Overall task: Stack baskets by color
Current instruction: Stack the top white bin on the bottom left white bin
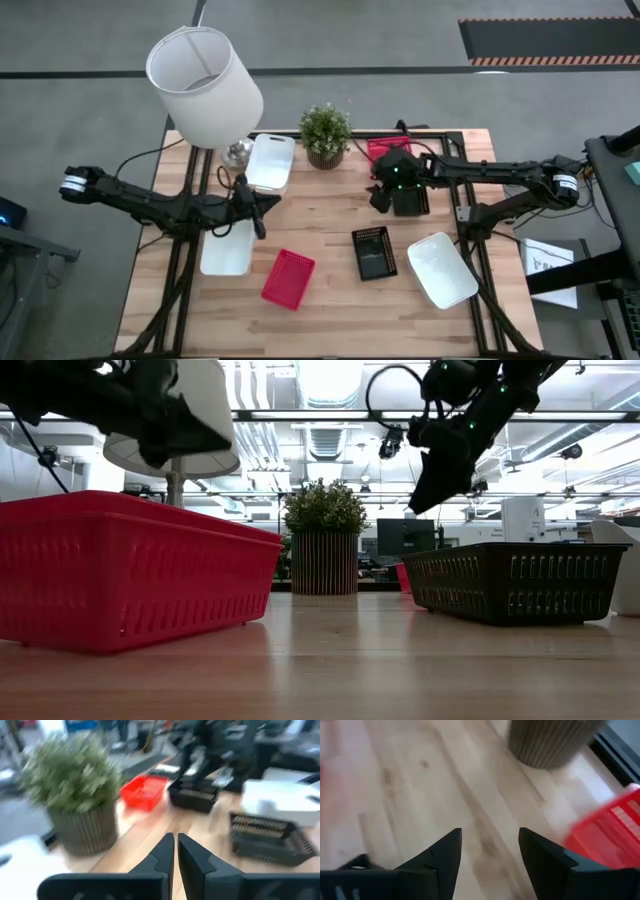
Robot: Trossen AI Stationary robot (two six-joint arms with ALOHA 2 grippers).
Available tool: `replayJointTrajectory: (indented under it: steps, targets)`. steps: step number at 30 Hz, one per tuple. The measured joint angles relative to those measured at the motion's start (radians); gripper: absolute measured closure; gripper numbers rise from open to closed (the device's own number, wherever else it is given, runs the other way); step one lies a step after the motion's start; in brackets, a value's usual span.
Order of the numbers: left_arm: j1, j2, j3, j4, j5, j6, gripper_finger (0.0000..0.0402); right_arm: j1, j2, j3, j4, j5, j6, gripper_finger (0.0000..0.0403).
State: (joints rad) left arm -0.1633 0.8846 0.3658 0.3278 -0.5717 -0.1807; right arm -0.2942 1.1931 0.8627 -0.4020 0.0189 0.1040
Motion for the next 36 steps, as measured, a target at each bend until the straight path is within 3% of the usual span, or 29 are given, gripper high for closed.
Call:
replayJointTrajectory:
  steps: [7,16,24,28,36]
  targets:
    - [0.0,-0.004,0.007,-0.184,-0.002,-0.117,0.0395,0.107,0.0,0.0,0.048,0.007,-0.037,0.0233]
    - [0.0,0.004,0.038,-0.25,0.119,-0.146,0.0395,0.235,0.0,-0.002,0.145,0.01,-0.101,0.0234]
    - [0.0,0.057,0.14,-0.469,0.166,-0.147,0.039,0.279,0.0,-0.05,0.378,0.007,-0.225,0.0234]
    - [0.003,0.101,0.184,-0.547,0.206,-0.101,0.0358,0.279,0.0,-0.102,0.489,0.007,-0.259,0.0234]
    - [0.062,0.189,0.244,-0.604,0.213,0.097,0.025,0.279,-0.001,-0.186,0.616,0.005,-0.249,0.0234]
